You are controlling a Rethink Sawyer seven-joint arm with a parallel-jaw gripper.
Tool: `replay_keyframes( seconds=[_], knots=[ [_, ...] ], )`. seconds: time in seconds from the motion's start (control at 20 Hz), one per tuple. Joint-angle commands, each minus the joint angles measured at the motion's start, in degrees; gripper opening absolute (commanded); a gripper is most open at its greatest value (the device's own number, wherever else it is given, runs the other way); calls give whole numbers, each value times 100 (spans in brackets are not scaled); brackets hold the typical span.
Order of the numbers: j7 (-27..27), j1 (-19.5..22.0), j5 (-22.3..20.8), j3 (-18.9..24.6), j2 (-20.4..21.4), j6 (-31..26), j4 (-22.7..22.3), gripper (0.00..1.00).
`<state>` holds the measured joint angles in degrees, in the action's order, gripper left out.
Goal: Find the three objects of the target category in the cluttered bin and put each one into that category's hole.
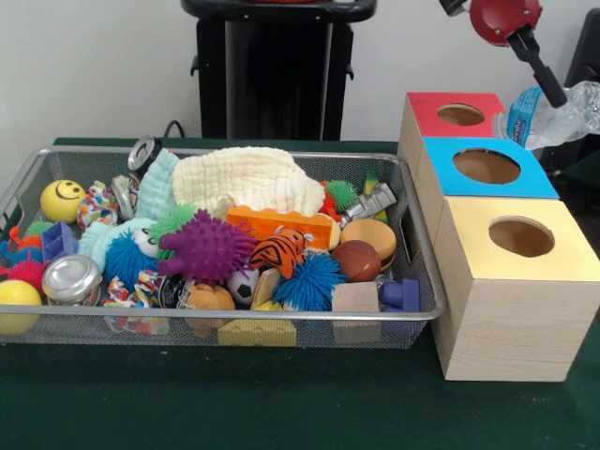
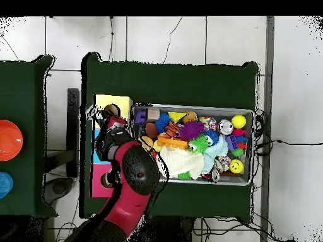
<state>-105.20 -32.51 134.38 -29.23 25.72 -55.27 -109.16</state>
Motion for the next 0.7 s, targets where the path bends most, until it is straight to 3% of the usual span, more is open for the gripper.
replay_keyframes(
  seconds=[0.05,0.7],
  knots=[
    [1122,81,-265,476,14,-202,37,0],
    [1128,87,-243,487,13,-161,59,0]
  ],
)
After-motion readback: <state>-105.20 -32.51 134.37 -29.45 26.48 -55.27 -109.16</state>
